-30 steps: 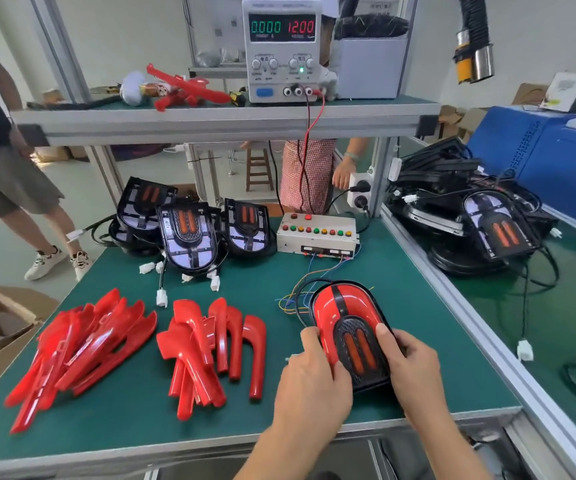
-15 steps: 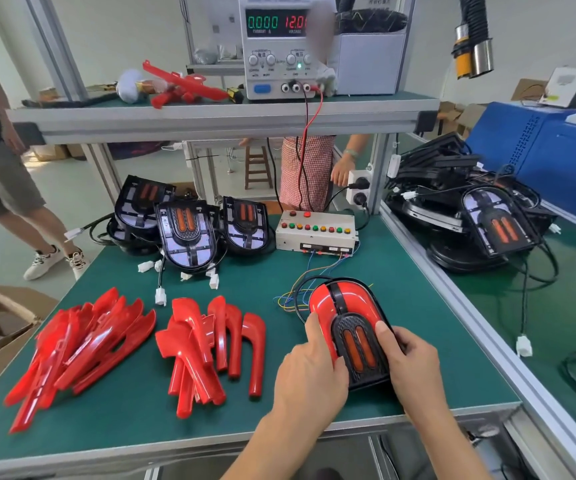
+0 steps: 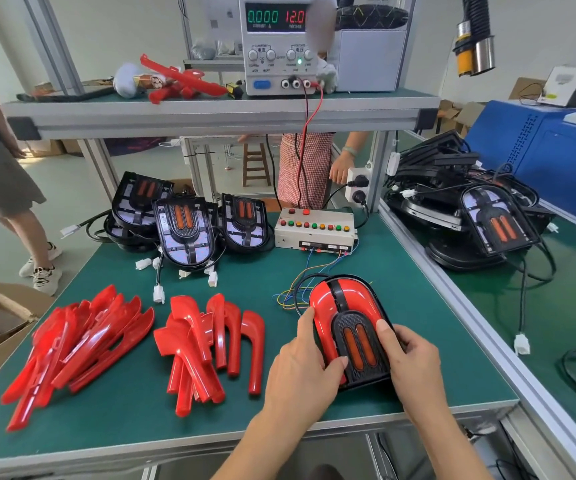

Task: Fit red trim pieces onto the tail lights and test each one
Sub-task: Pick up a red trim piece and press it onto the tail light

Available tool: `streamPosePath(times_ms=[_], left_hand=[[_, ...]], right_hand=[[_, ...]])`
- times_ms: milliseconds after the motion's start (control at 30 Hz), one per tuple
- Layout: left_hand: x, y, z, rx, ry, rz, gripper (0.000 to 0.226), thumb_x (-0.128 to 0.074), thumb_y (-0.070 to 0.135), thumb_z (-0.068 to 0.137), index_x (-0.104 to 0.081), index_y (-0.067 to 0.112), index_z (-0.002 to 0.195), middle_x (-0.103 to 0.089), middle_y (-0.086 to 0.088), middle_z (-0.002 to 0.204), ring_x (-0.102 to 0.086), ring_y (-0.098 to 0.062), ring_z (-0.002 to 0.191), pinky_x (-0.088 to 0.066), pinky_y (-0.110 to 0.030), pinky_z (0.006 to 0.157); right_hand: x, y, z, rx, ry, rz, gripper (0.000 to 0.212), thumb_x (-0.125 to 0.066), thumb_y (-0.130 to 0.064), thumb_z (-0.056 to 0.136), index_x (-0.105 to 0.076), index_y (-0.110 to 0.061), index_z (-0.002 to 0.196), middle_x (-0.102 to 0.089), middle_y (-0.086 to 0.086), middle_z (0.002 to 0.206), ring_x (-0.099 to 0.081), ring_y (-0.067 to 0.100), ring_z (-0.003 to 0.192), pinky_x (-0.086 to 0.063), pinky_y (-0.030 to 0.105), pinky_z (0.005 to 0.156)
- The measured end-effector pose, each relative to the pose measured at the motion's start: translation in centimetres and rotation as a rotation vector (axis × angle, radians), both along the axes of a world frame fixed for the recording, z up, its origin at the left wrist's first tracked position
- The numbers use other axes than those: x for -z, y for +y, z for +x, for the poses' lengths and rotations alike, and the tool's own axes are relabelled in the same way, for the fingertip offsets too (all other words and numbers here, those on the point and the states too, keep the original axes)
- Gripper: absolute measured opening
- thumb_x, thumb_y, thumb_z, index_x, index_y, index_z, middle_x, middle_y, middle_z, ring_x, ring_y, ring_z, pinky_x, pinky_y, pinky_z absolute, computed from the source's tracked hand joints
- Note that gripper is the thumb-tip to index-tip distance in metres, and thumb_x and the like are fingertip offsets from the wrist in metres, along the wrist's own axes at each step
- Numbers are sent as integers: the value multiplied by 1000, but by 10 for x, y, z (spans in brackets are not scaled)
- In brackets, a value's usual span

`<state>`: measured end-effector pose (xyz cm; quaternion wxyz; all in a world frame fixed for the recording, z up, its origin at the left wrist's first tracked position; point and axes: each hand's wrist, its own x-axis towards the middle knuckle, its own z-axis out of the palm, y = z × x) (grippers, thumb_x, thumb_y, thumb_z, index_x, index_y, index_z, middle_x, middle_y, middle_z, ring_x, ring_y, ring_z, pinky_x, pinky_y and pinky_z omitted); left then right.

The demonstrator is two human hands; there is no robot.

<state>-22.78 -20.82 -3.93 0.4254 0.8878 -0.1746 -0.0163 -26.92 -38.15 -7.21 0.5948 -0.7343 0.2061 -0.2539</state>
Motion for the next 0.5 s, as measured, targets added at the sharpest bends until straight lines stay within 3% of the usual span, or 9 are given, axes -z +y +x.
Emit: streamPosePath(times_ms=[133, 300, 500], left_hand=[[2, -1, -1, 1, 6, 6, 95, -71, 43, 84, -14, 30, 158, -69, -3, 101, -64, -22, 99, -51, -38, 84], [0, 2, -6, 49, 7, -17, 96, -71, 44, 84, -14, 33, 159, -55, 10, 69, -57, -5, 72, -44, -23, 64], [4, 2, -8, 52, 0, -19, 100, -70, 50, 82, -8, 39, 160, -51, 11, 65, -54, -6, 68, -42, -21, 61]], right_hand=[[0, 0, 0, -4, 7, 18, 31, -63, -42, 98, -79, -19, 86, -79, -1, 81, -75, 17, 78, -61, 34, 72], [-1, 0, -1, 10, 3, 19, 32, -62, -44, 98, -79, -19, 88, -79, -2, 81, -76, 15, 78, -60, 29, 70], [-2, 0, -2, 12, 19, -1, 31, -61, -45, 98, -78, -22, 87, -78, -5, 80, -75, 11, 77, -58, 28, 70]])
